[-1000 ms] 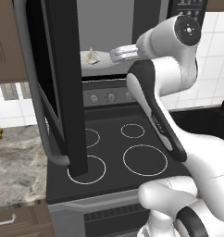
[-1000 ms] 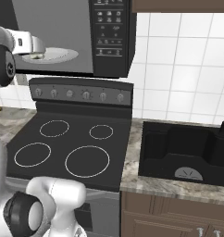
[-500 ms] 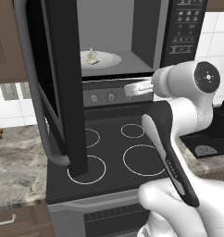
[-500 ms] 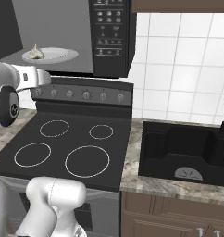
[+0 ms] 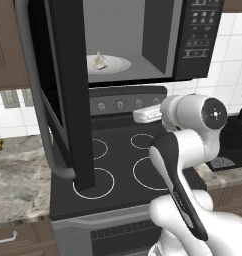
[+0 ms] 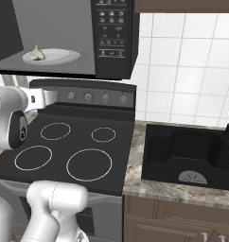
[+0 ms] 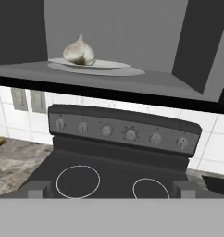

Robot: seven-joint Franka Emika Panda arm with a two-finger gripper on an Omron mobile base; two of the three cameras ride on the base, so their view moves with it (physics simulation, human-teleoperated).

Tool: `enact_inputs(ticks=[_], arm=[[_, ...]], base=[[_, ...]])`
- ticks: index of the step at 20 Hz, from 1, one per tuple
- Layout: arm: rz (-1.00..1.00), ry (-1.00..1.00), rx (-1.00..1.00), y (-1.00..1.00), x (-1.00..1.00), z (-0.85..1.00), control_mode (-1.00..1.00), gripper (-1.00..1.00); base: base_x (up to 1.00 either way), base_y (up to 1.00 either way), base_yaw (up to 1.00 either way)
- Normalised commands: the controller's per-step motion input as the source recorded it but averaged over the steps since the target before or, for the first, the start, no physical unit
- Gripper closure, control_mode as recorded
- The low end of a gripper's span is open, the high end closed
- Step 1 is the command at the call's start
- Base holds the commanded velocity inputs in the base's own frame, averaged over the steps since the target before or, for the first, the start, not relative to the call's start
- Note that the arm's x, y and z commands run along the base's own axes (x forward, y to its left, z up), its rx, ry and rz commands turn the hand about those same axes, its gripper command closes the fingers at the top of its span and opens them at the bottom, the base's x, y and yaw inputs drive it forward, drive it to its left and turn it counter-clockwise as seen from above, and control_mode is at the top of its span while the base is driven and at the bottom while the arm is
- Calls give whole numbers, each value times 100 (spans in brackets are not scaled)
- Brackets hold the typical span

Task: Pick the garlic from the counter and place it in the microwave. Then turn on the microwave.

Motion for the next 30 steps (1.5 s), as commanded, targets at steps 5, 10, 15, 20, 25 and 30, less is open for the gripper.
enact_inputs(ticks=[5, 10, 15, 20, 25, 30], arm=[[0, 0, 0, 18, 3, -31, -100, 100], [0, -1, 0, 22, 0, -24, -100, 100], [0, -2, 0, 16, 0, -14, -100, 100], [0, -1, 0, 15, 0, -15, -100, 100], [0, -4, 0, 17, 0, -11, -100, 100], [0, -7, -1, 40, 0, -18, -100, 100]], base=[[0, 0, 0], [0, 0, 0], [0, 0, 0], [0, 0, 0], [0, 0, 0], [0, 0, 0]])
